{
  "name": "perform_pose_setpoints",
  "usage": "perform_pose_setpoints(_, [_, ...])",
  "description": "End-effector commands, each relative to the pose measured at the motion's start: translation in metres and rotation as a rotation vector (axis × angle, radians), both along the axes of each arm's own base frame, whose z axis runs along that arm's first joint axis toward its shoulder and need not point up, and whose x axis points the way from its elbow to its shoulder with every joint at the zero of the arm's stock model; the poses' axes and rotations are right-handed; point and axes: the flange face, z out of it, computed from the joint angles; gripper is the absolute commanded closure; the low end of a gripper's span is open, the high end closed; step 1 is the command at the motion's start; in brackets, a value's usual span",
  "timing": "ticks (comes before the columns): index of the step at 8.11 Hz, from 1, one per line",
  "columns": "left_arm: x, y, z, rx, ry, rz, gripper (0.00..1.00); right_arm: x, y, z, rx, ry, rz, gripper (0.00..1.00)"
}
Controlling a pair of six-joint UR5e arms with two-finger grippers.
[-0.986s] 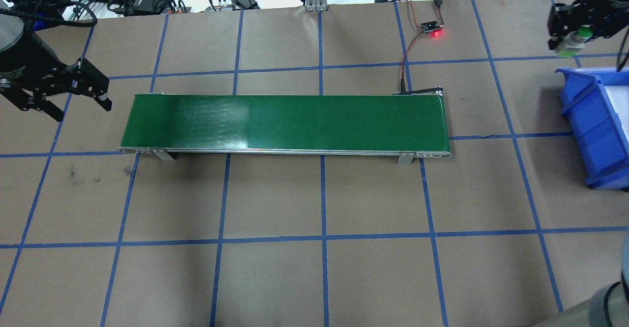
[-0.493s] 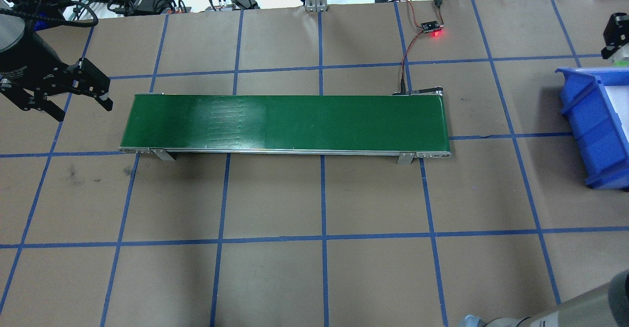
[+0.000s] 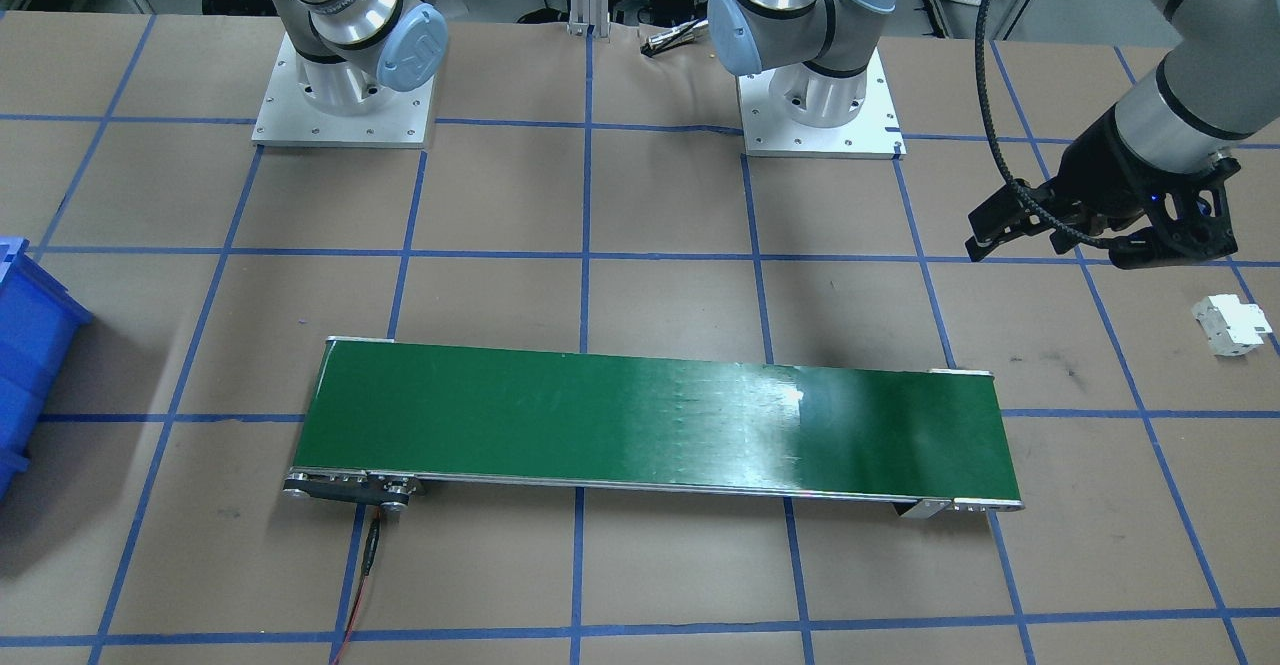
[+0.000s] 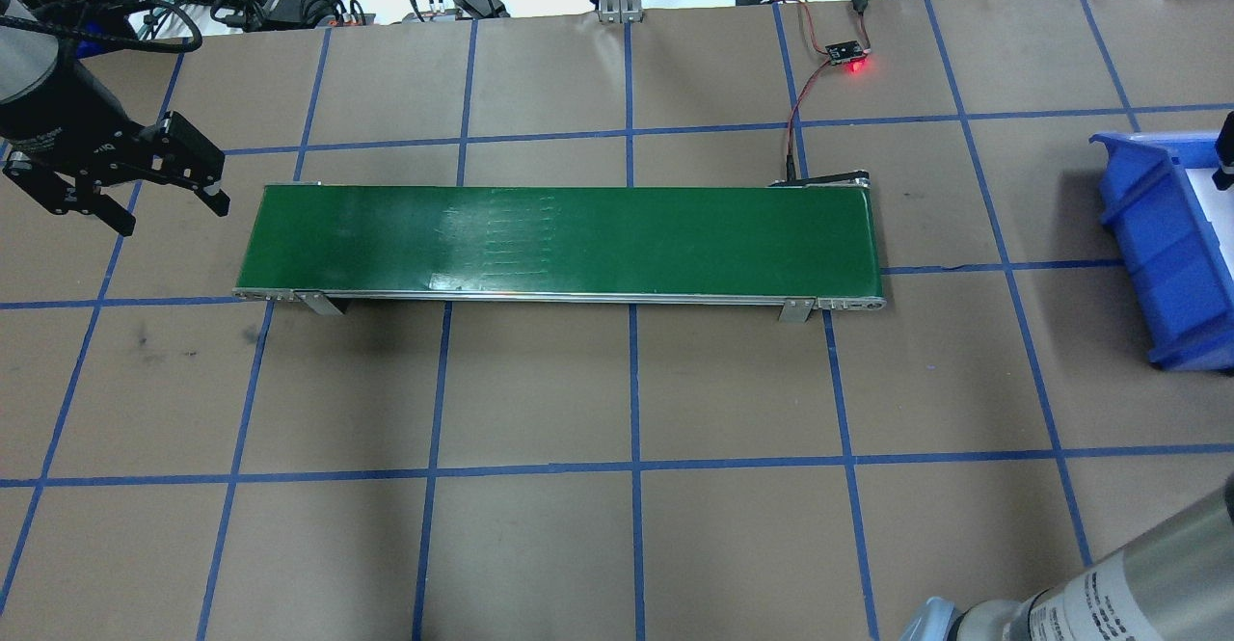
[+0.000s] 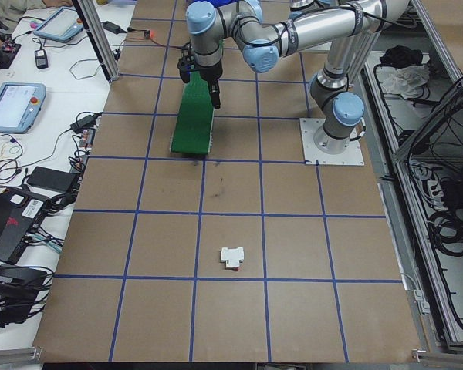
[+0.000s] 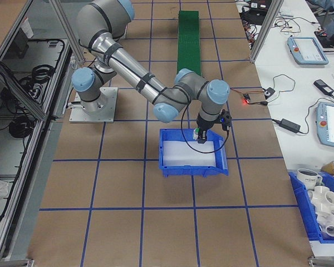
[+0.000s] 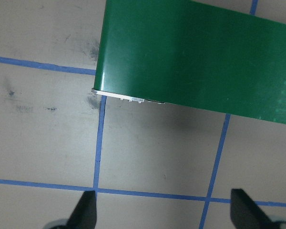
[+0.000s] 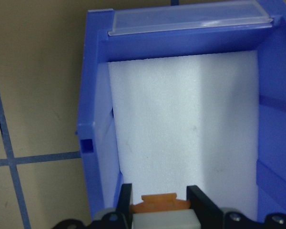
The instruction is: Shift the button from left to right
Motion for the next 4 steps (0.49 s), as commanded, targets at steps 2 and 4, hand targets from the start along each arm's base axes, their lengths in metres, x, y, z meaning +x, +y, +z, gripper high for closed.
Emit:
perform_pose_setpoints(2, [-0.035, -0.005, 0.01, -0.059, -0.018, -0.07, 0.0, -0.029, 0.001, -0.07, 0.018, 0.015, 0.008, 1.0])
perform_pose_setpoints(4, [-0.049, -0.014, 0.009, -0.096, -0.055, -0.07, 0.0, -0.034, 0.003, -0.075, 0.015, 0.007, 0.008, 0.79])
